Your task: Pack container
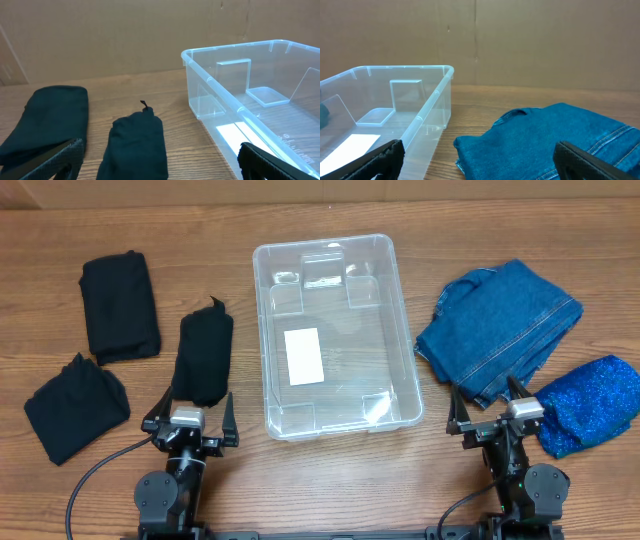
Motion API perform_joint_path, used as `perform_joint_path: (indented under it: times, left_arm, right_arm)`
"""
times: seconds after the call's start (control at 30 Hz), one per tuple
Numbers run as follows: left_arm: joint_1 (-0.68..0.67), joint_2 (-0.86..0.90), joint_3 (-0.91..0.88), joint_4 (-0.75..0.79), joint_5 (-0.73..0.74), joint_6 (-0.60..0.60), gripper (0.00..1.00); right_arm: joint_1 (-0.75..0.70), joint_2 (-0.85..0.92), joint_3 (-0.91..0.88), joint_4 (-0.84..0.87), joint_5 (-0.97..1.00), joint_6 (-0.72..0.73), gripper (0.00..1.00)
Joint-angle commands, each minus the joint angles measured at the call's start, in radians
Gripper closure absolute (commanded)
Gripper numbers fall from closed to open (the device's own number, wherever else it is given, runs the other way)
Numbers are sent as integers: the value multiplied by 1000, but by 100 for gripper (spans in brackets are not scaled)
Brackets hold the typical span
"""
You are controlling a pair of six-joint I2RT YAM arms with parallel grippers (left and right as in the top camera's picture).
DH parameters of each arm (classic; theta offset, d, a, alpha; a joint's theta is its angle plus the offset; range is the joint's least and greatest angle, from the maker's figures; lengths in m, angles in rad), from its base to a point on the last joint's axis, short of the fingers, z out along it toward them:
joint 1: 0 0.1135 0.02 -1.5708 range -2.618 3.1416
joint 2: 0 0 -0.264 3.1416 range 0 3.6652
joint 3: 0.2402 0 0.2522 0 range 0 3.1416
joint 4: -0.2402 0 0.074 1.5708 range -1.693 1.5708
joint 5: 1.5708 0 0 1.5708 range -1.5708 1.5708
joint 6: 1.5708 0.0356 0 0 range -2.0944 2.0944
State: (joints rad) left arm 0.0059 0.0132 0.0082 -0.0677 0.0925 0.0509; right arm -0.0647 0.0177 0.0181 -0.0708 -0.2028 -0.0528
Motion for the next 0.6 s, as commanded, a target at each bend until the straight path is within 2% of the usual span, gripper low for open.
perform_joint_path:
  times: [0.0,0.07,0.2,0.37,0.57]
  left_arm:
    - [-6,-9,-3,2,-8,-60,0]
    - [-6,-9,-3,19,-8,-125,0]
    - [-6,-9,21,59,-26,-227,0]
    - [-6,21,129,-3,-76,-230,0]
    - [-6,187,285,-71,-103,-230,0]
  right_arm:
    - [3,-3,-7,1,56,80,0]
    - [3,-3,0,-16,117,175,0]
    - [3,0,43,-53,135,204,0]
    - [3,87,185,-178,248,203,0]
    - [3,335,386,-250,262,204,0]
